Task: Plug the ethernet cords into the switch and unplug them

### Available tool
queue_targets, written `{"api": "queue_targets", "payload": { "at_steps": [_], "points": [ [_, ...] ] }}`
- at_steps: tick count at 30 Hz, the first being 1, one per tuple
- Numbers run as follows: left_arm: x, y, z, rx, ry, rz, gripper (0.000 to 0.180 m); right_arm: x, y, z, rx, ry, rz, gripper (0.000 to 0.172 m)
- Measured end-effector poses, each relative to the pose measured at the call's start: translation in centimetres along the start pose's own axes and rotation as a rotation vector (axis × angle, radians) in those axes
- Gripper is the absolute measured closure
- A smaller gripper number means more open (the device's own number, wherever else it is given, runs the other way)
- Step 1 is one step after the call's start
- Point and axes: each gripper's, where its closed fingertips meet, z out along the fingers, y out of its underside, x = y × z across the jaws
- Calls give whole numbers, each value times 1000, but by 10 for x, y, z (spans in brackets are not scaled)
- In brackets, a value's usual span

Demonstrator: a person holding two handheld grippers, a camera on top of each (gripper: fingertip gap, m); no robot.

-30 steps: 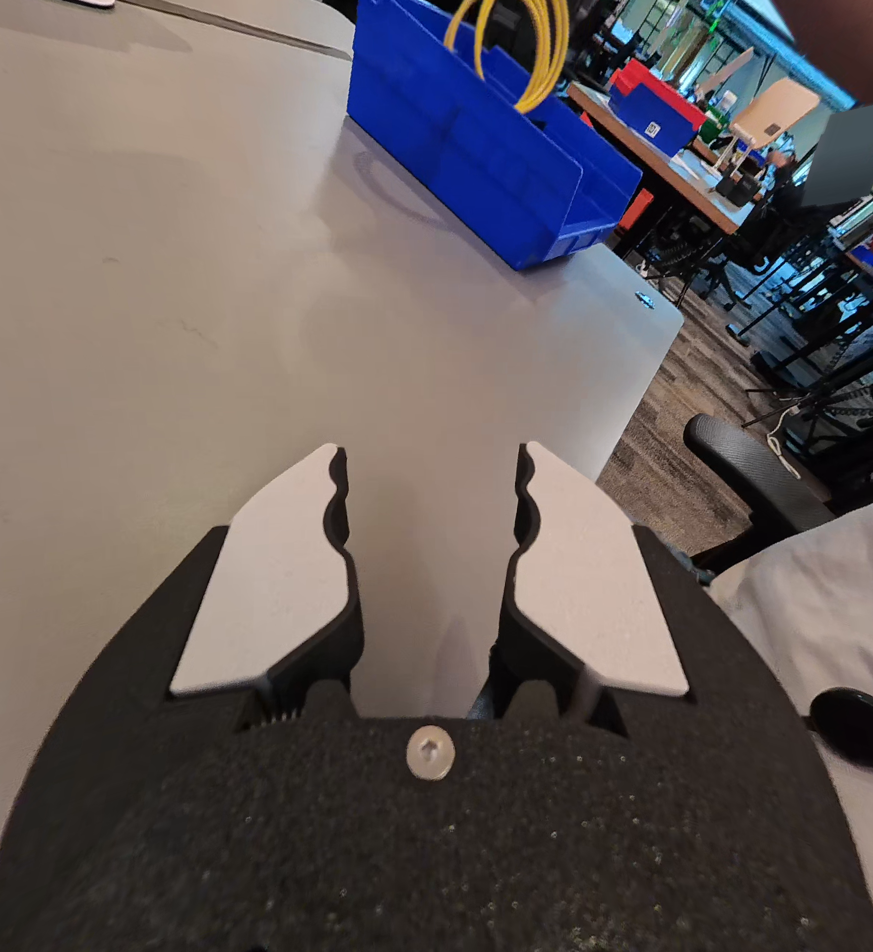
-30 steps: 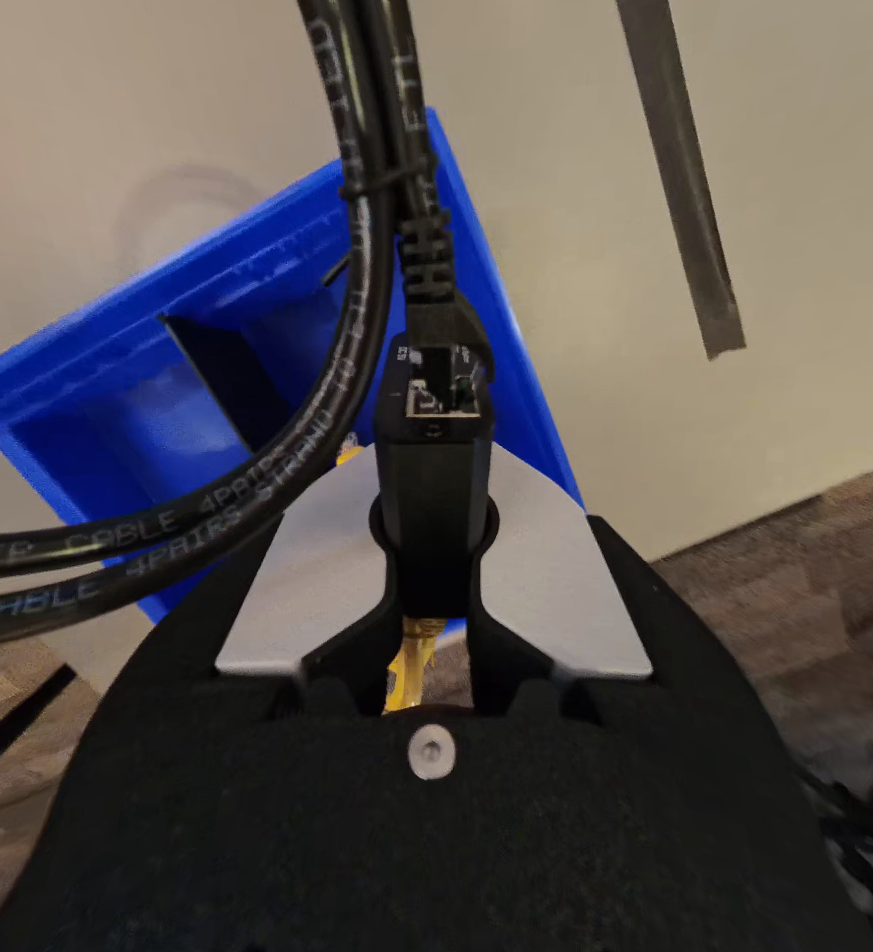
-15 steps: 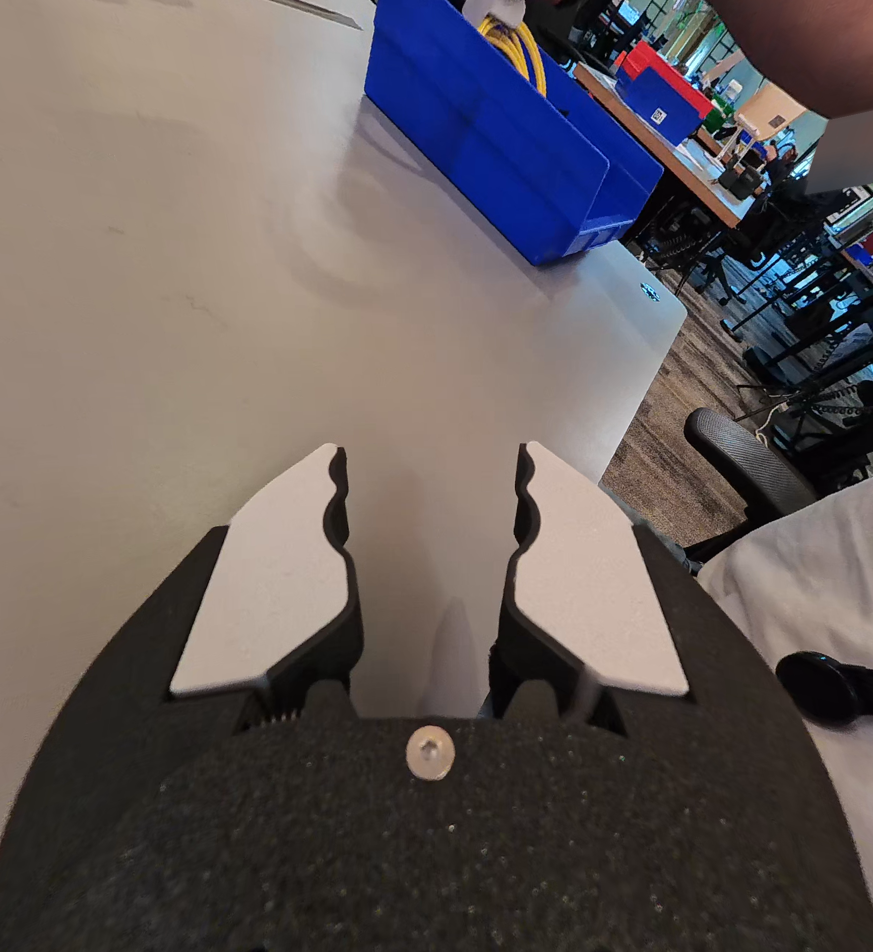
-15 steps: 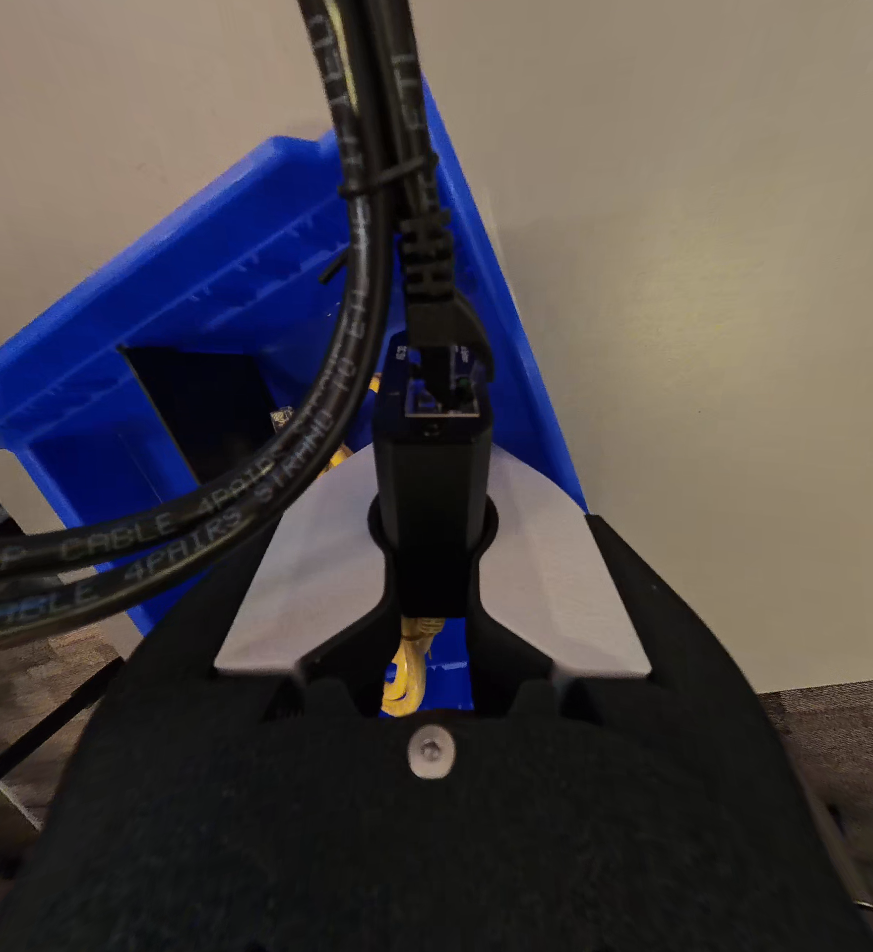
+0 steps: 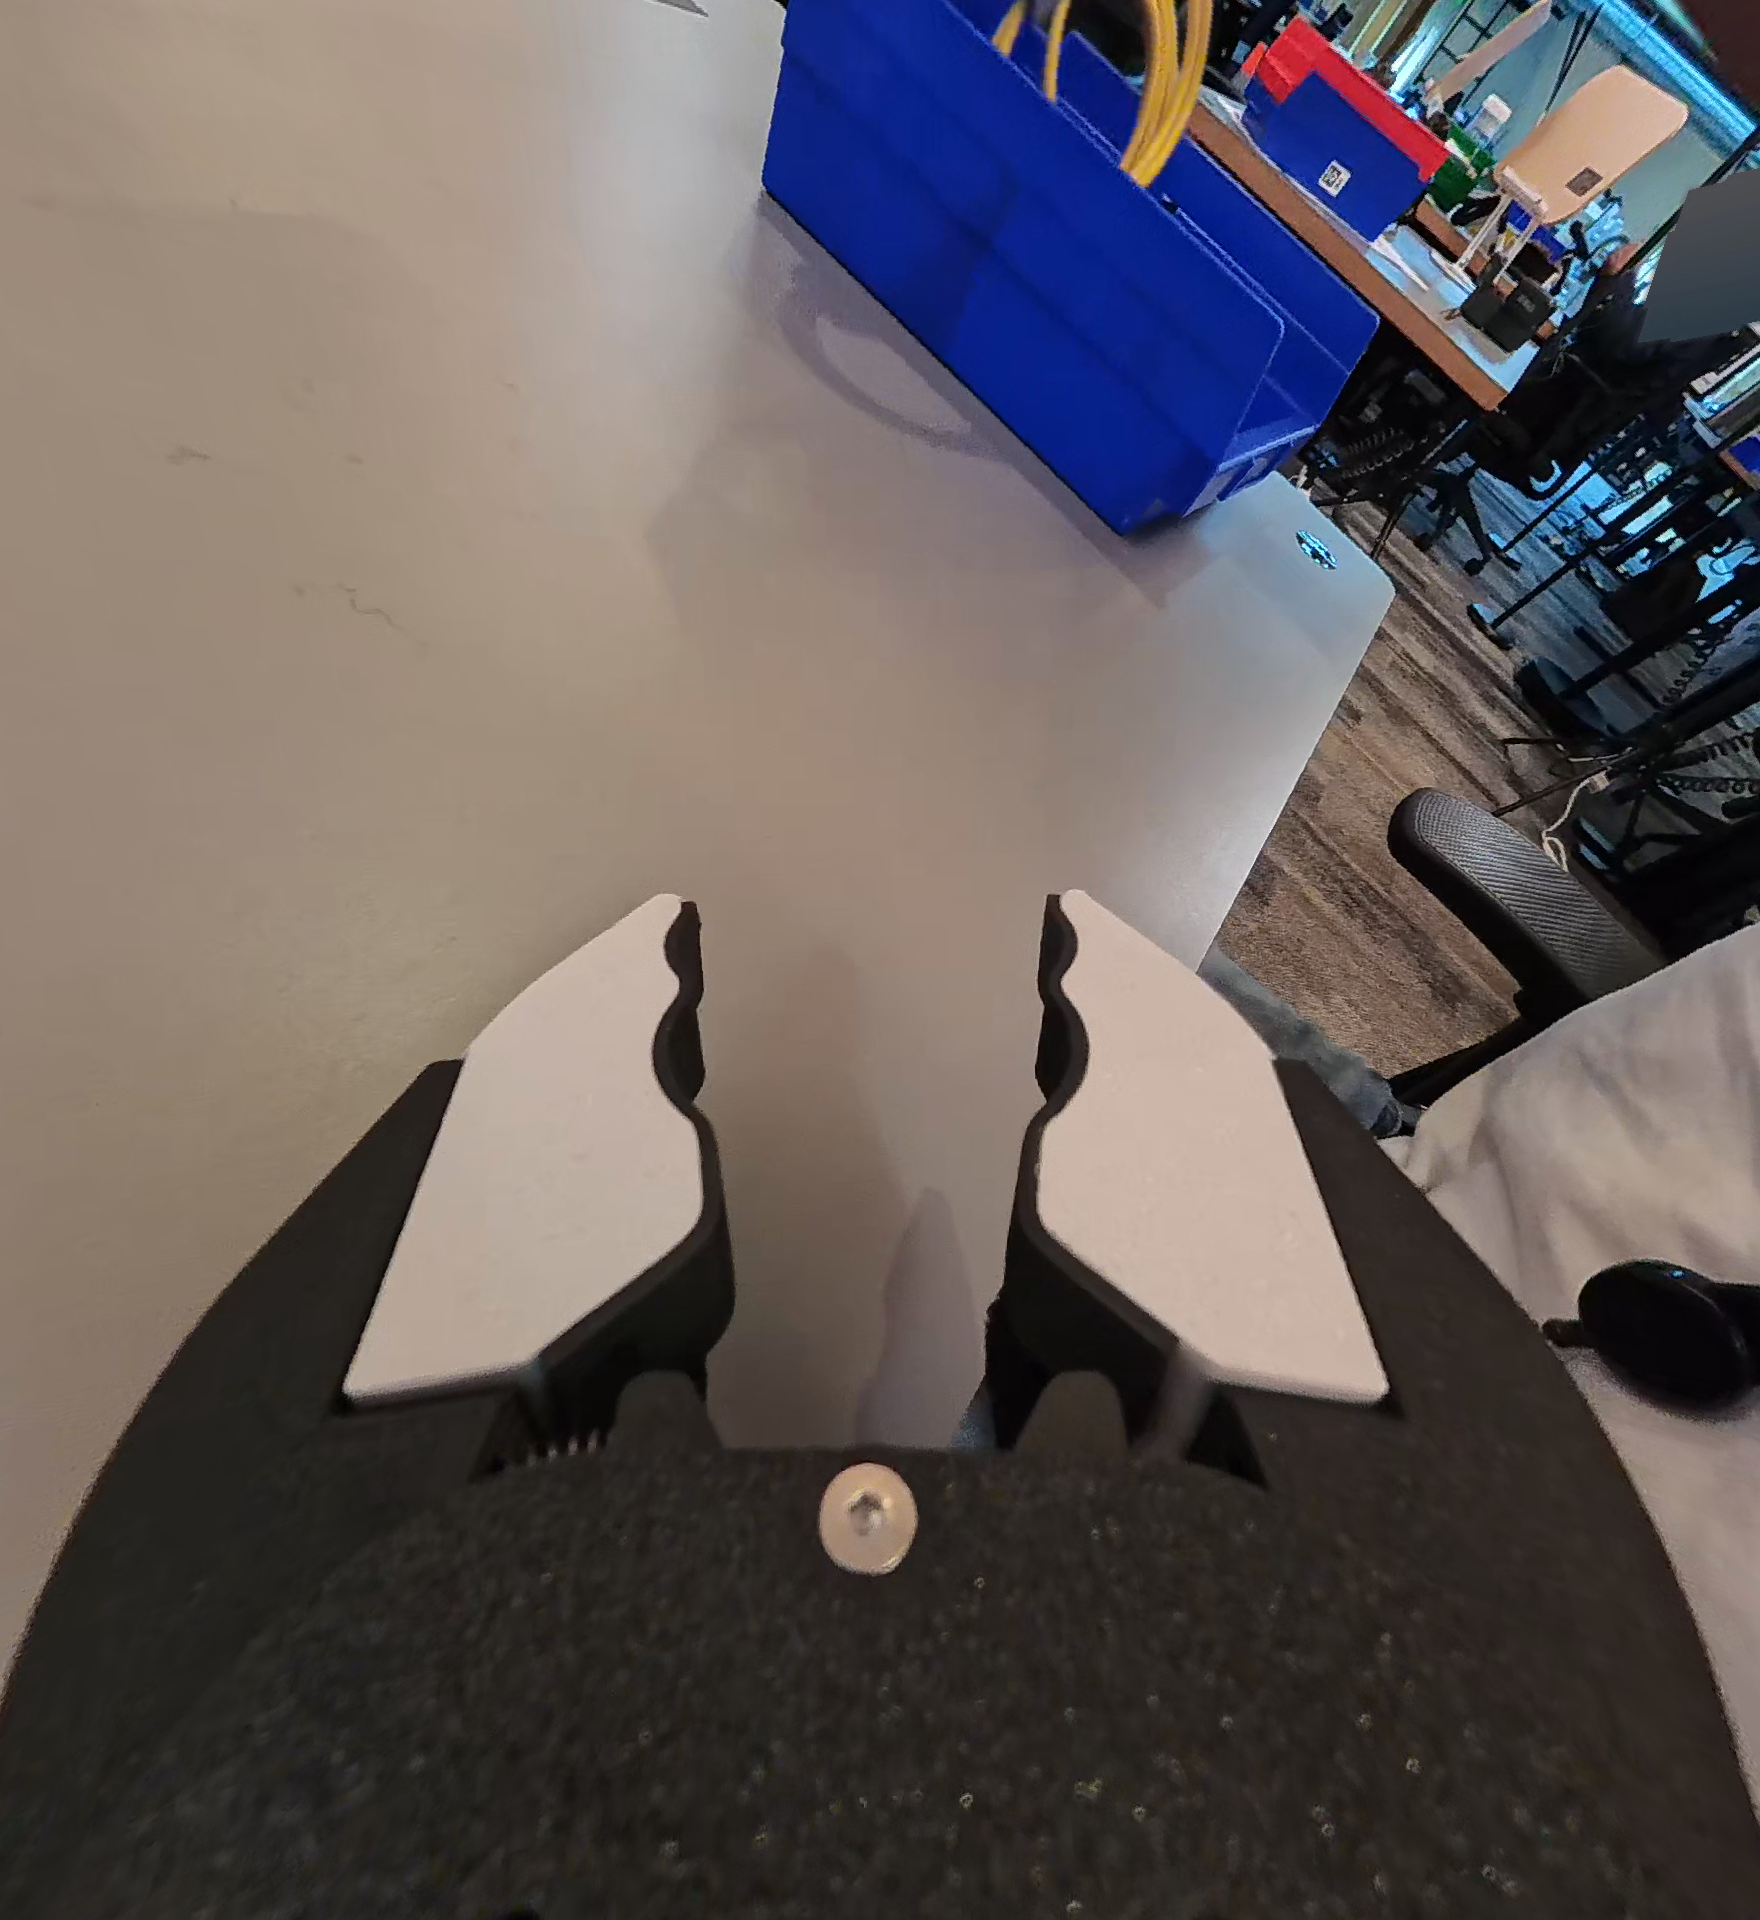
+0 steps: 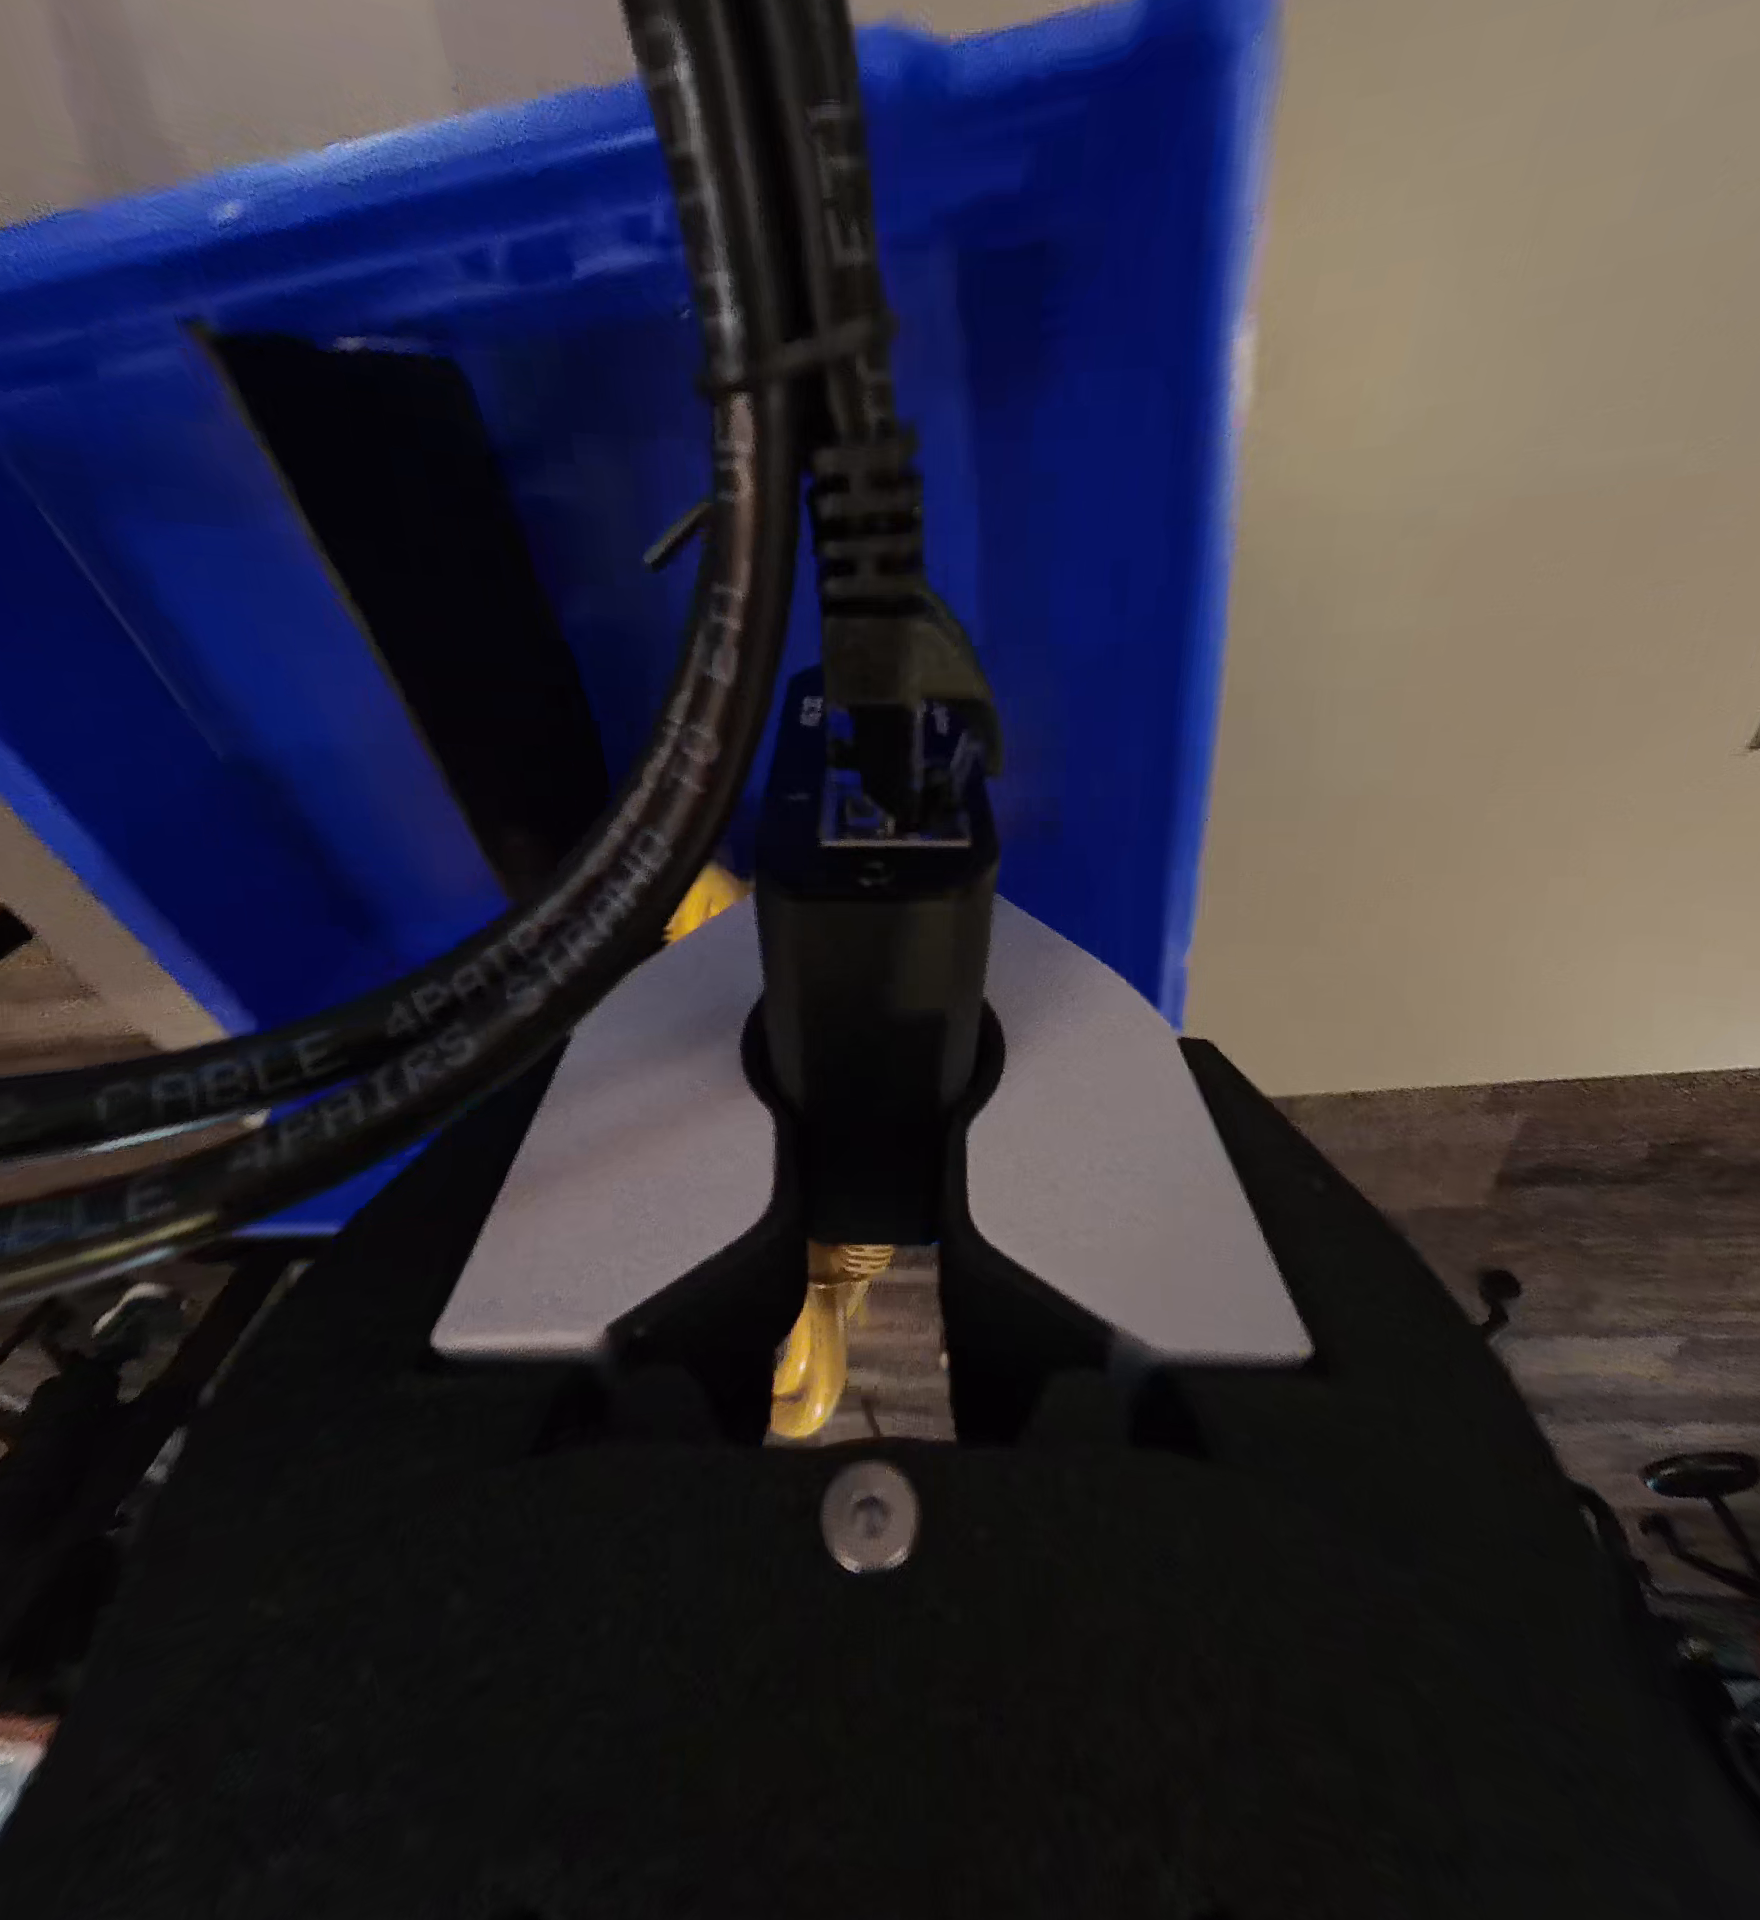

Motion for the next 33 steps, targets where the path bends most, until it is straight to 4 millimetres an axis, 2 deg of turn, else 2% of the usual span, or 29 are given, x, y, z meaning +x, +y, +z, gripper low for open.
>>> {"api": "queue_targets", "payload": {
  "at_steps": [3,7,14,17,19,21,23,24,27,29,31,33],
  "points": [
    [0,1,2,-6,5,-3,118,-12,6,12,-49,-51,27,148],
    [5,1,6,-17,30,-3,119,-4,-4,40,-18,-92,82,147],
    [6,10,6,-61,-8,57,119,2,-5,41,25,-51,106,143],
    [10,11,7,-64,14,50,119,4,7,27,20,-23,165,132],
    [11,11,7,-65,12,58,118,6,8,11,96,5,187,128],
    [11,11,7,-66,16,57,118,10,17,-2,114,74,201,116],
    [13,11,8,-64,33,44,118,14,25,-18,116,171,199,112],
    [14,11,8,-63,40,39,118,14,22,-28,151,222,190,111],
    [15,12,7,-67,33,50,119,7,2,-59,309,387,142,112],
    [15,13,8,-70,33,55,119,-3,-21,-73,453,454,101,114],
    [16,13,9,-76,42,49,118,-18,-54,-82,636,448,57,116],
    [17,14,11,-84,46,49,118,-16,-70,-85,702,489,47,122]
  ]
}}
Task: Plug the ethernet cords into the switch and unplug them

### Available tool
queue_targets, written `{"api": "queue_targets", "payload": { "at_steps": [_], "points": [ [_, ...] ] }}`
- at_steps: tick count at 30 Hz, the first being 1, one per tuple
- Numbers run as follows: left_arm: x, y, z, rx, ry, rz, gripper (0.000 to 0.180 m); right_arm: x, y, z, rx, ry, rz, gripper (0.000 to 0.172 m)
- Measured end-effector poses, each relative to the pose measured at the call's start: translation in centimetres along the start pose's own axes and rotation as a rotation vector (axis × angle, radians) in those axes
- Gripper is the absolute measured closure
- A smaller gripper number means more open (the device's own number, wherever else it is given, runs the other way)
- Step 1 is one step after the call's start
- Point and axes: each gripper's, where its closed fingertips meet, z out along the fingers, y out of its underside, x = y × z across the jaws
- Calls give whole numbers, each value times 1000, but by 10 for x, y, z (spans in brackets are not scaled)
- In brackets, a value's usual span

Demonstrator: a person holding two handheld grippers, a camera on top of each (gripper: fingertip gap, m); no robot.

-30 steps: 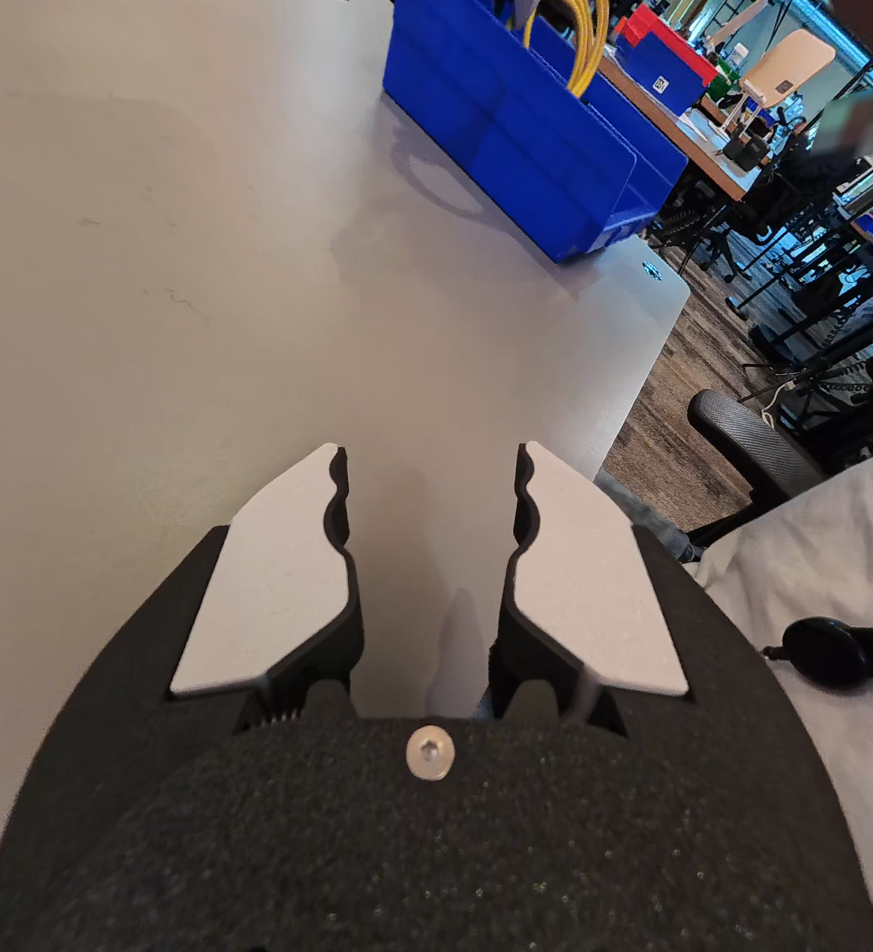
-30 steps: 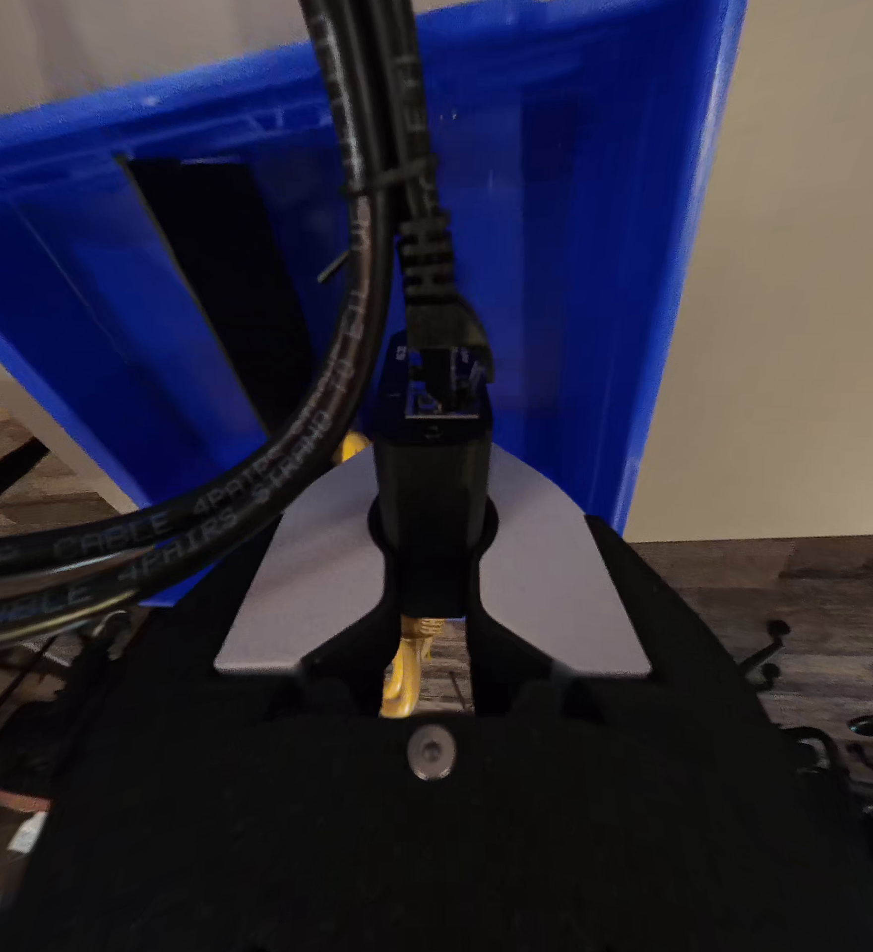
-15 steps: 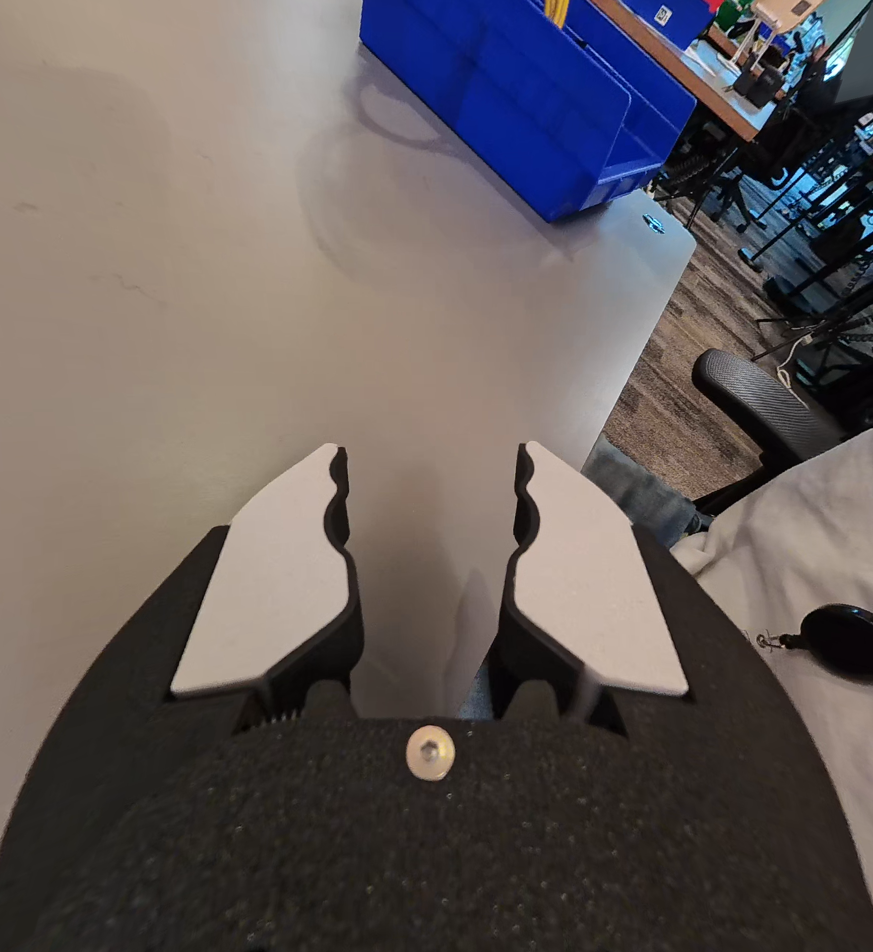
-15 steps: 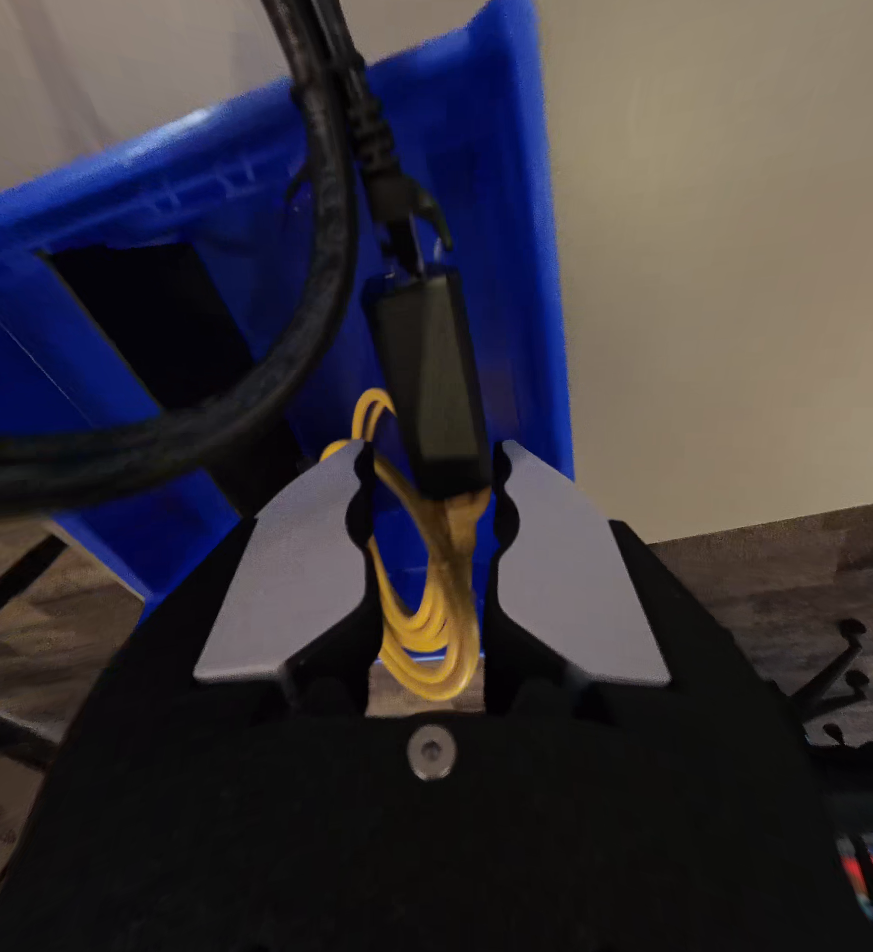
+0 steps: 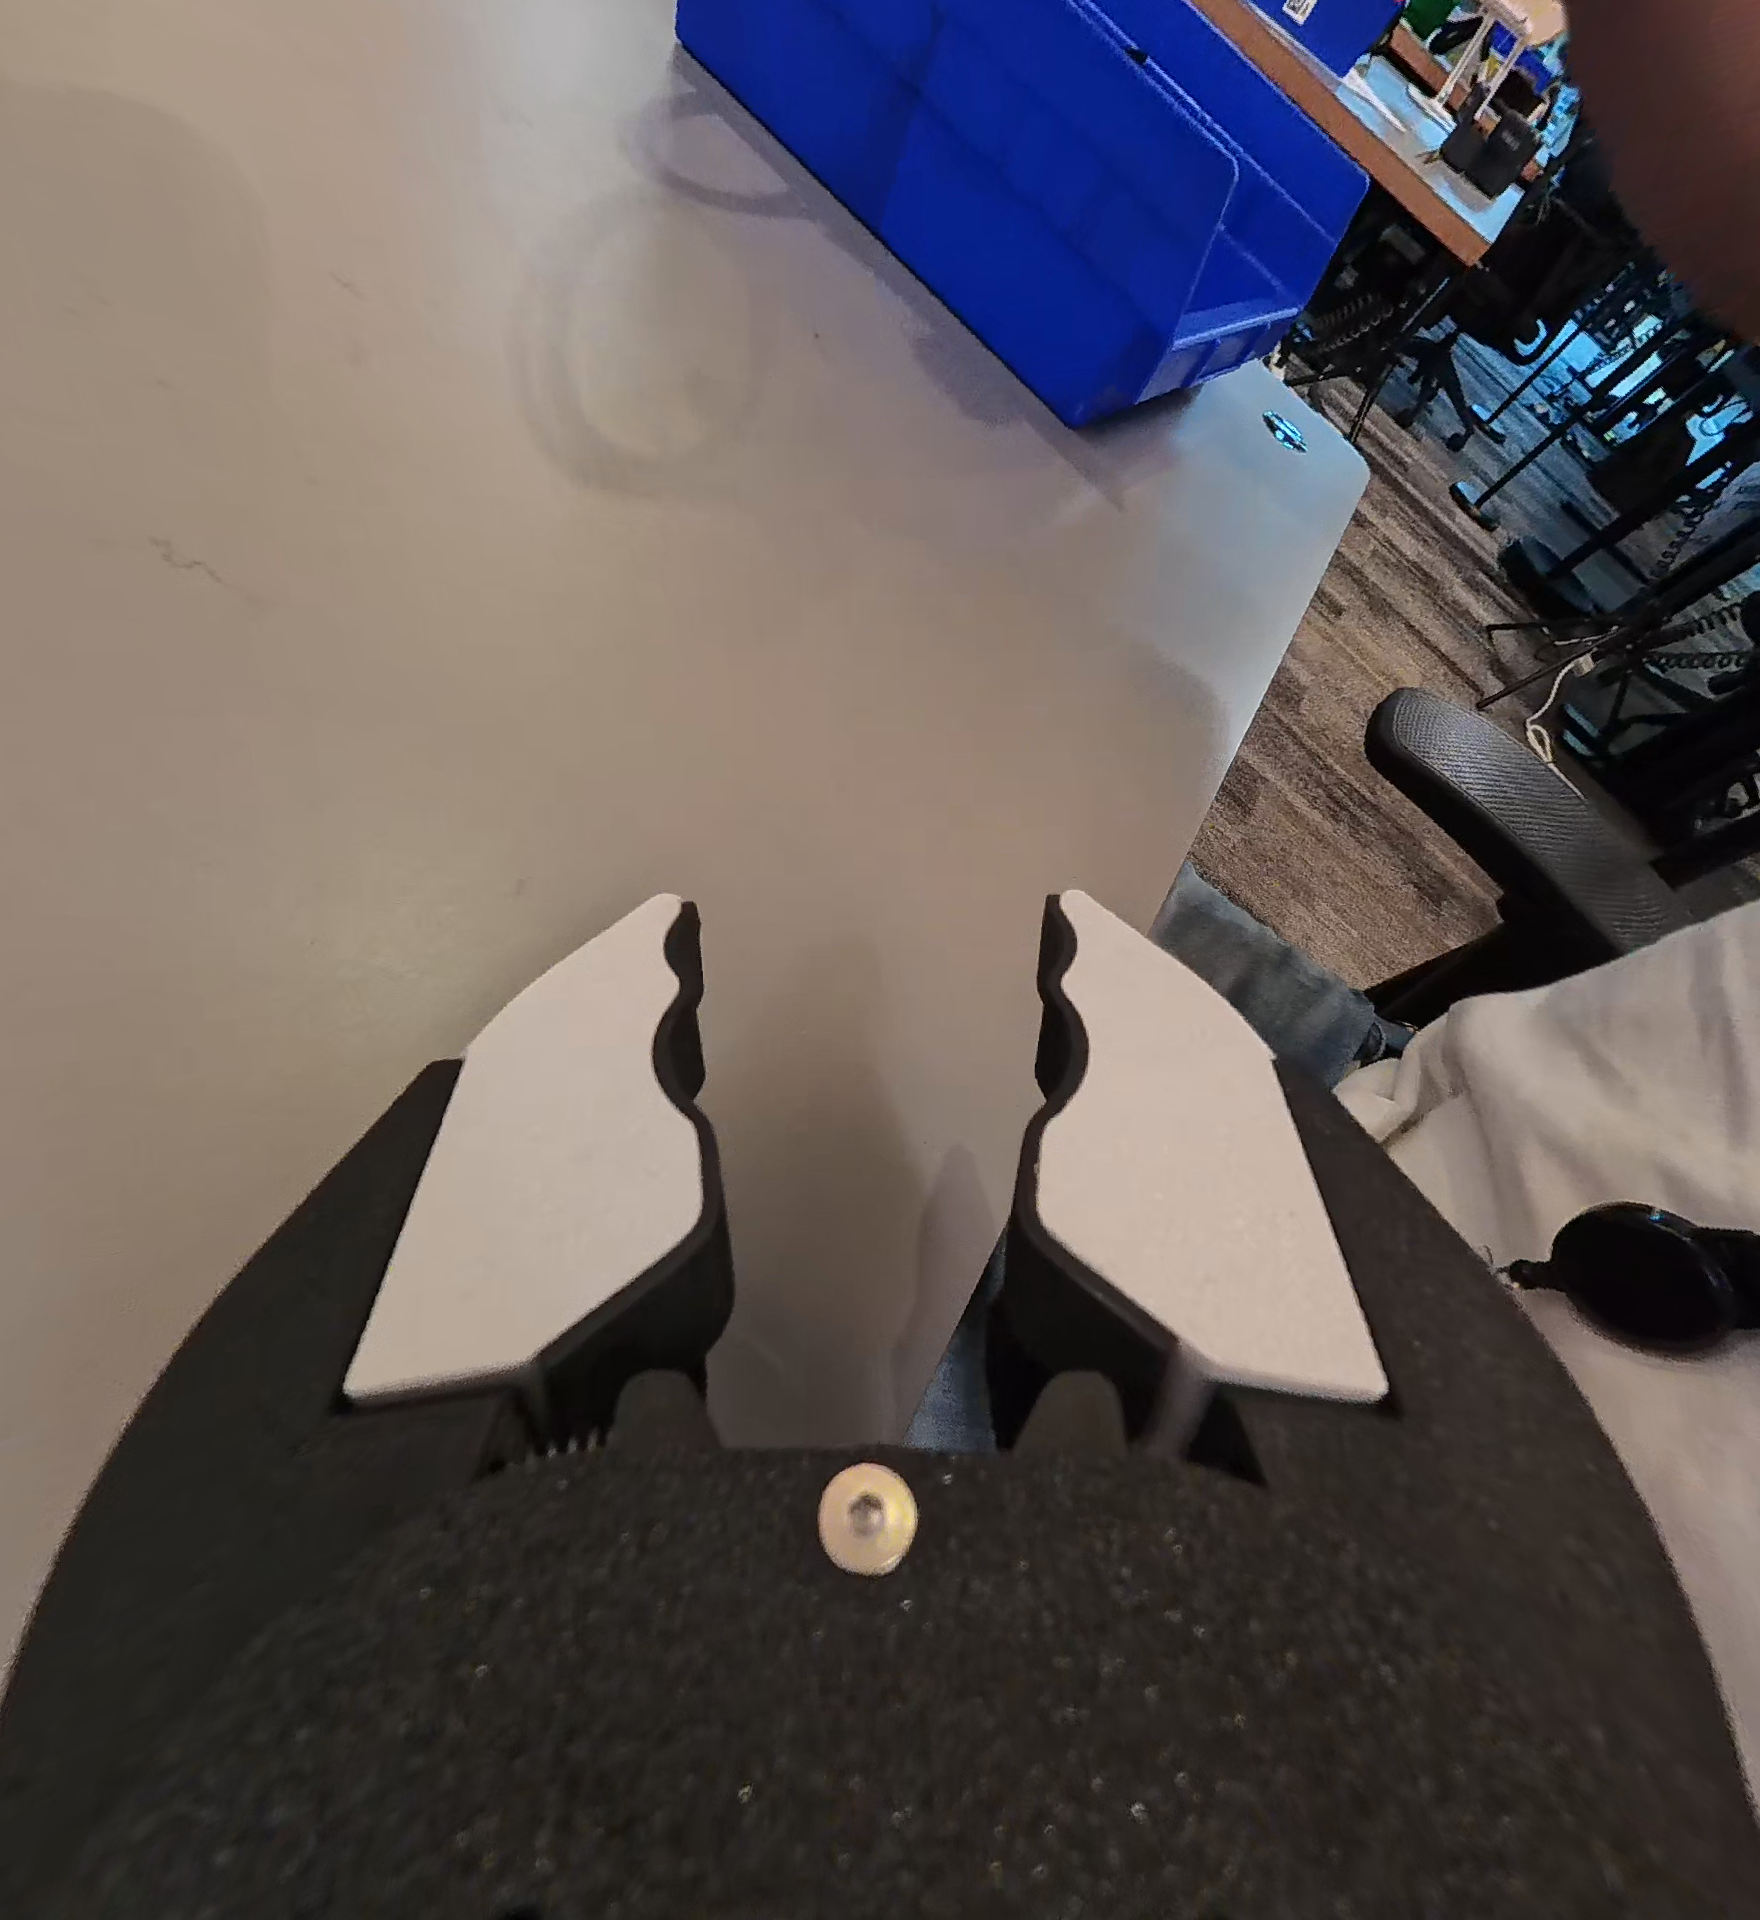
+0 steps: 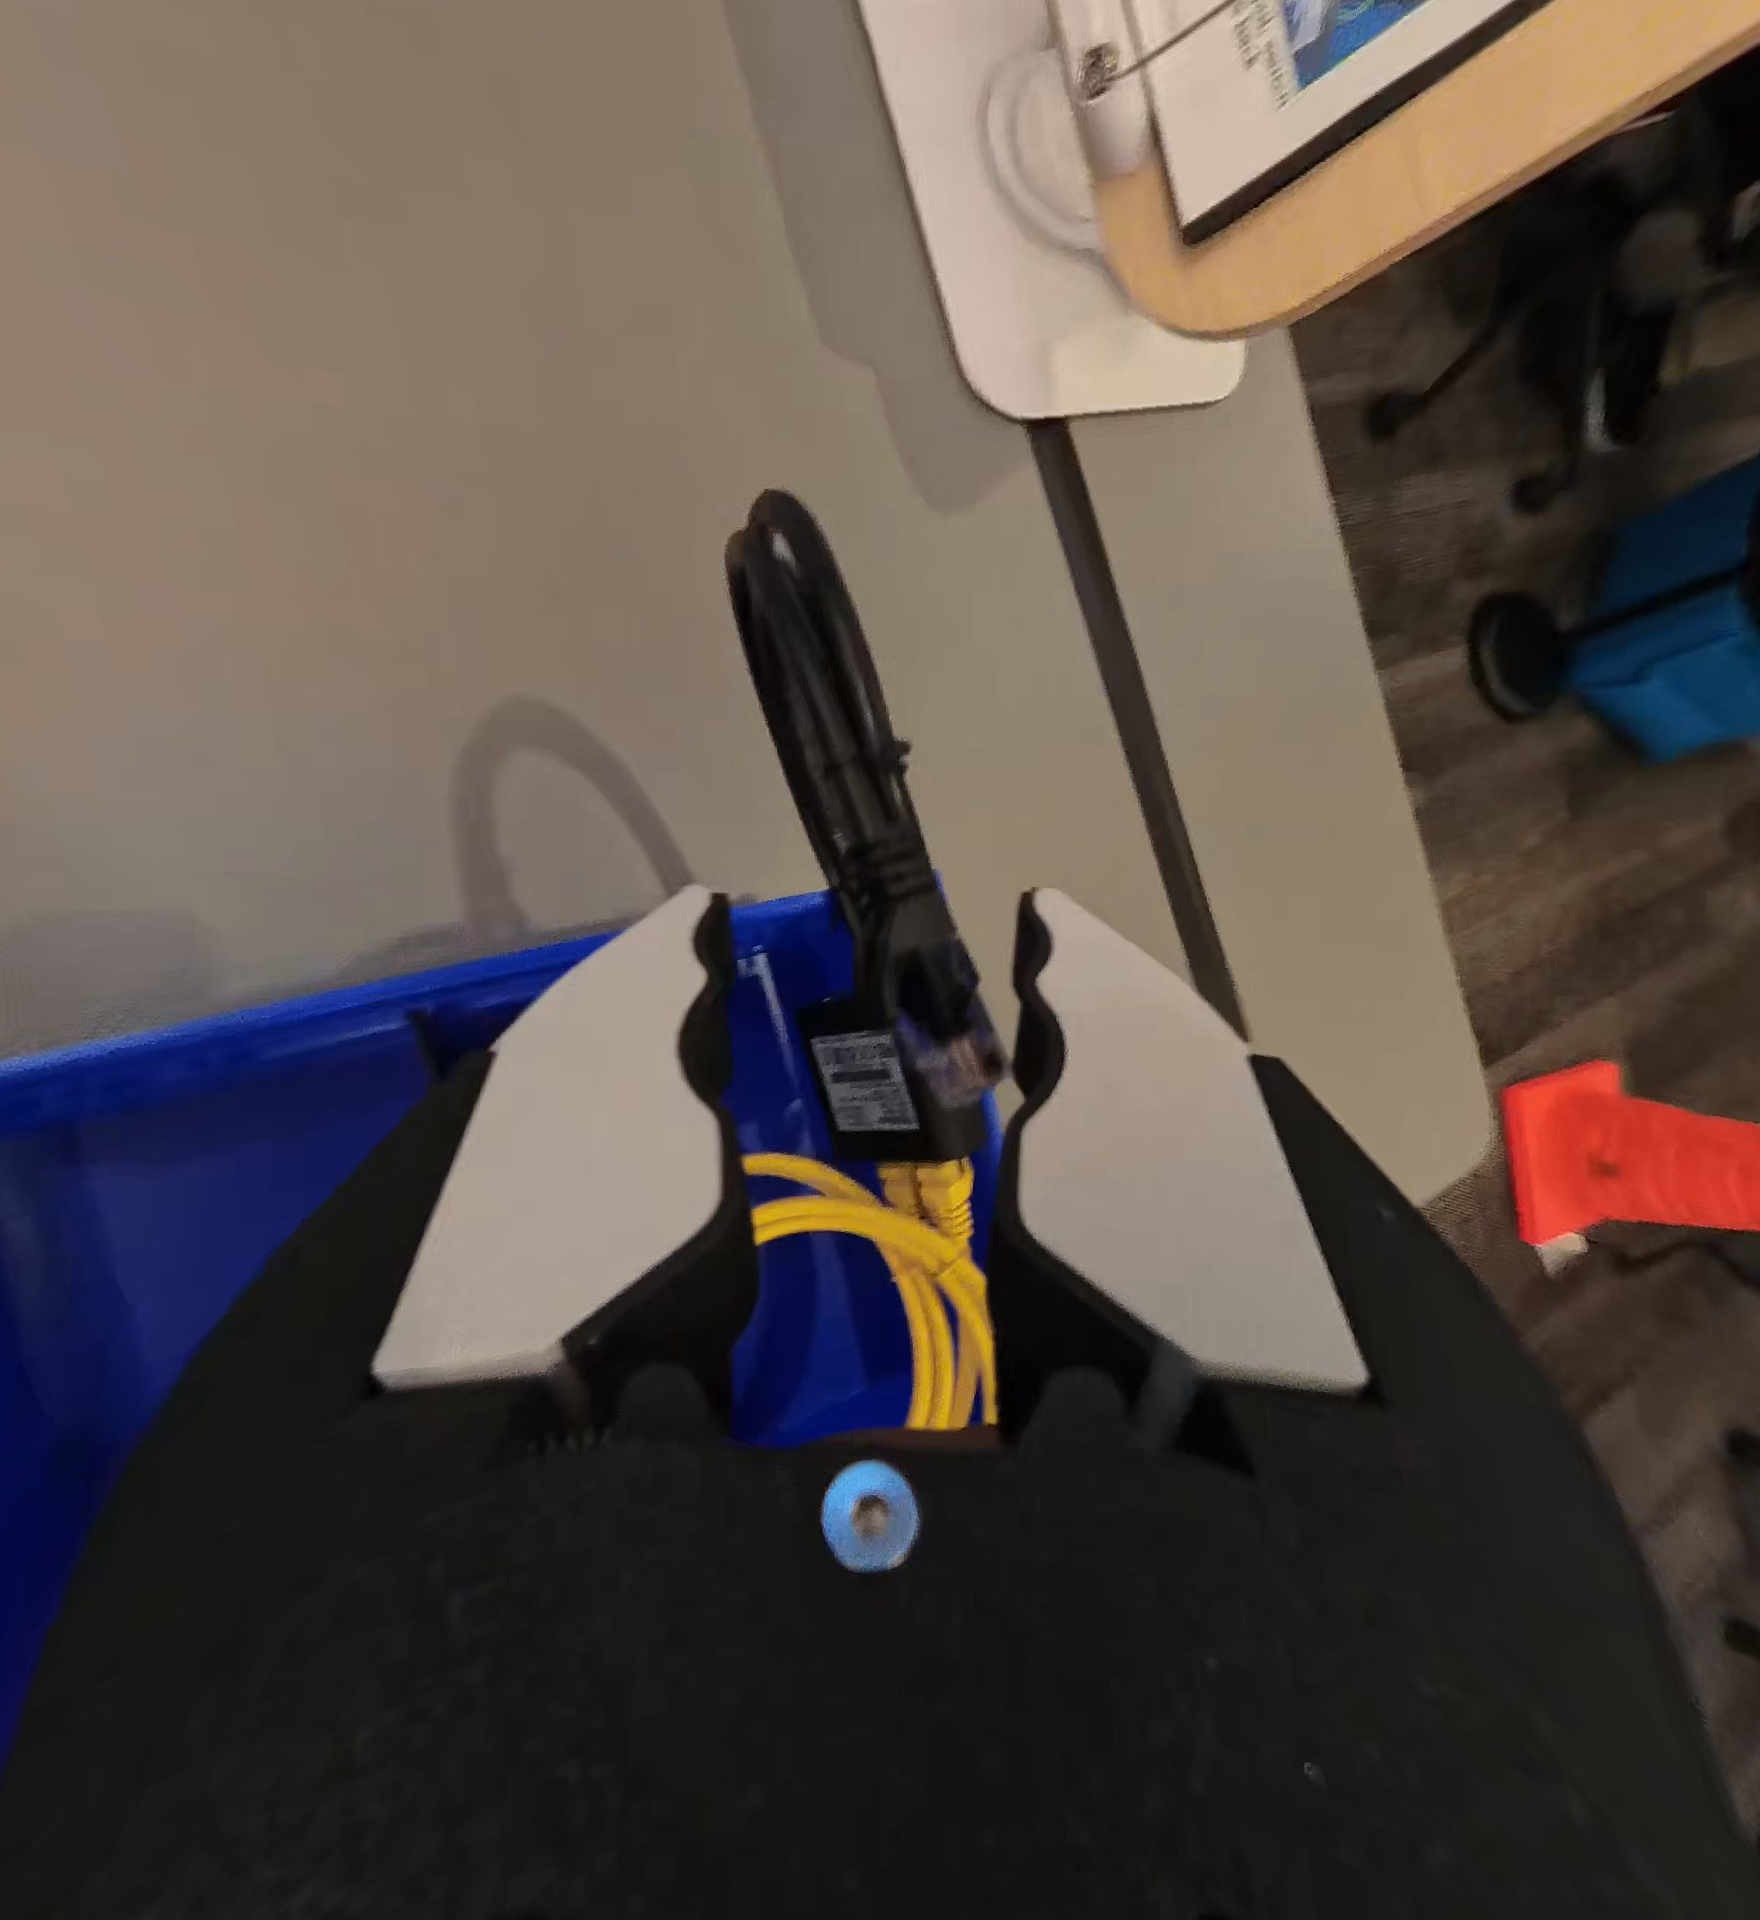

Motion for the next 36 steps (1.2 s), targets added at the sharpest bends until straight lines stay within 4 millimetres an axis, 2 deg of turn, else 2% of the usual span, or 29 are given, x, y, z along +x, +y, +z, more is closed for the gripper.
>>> {"api": "queue_targets", "payload": {
  "at_steps": [2,5,8,11,13,15,17,24,28,31,33,36],
  "points": [
    [1,0,-1,0,-5,9,119,8,0,3,-7,60,-32,149],
    [1,0,-4,5,-16,15,119,14,8,-6,4,115,-25,153],
    [-1,1,-6,11,-15,1,119,10,43,-11,-65,145,12,154],
    [-1,1,-7,14,-10,-6,119,-11,74,-11,-69,116,54,155],
    [-1,1,-6,10,-9,-5,119,-28,100,-7,-137,84,85,156],
    [1,2,-4,7,-3,-5,119,-48,125,4,-236,29,77,157],
    [2,2,-2,1,1,1,119,-64,137,17,-279,-25,83,157],
    [4,3,0,-11,0,13,119,-72,126,27,-254,-59,162,157],
    [4,3,1,-13,13,0,119,-73,119,25,-225,-69,191,157],
    [4,1,-2,0,-2,11,119,-63,115,13,-165,11,229,155],
    [1,-4,-7,26,-31,28,119,-59,111,1,-104,59,296,146],
    [-10,-21,-27,130,-127,71,118,-61,110,-24,-2,178,383,136]
  ]
}}
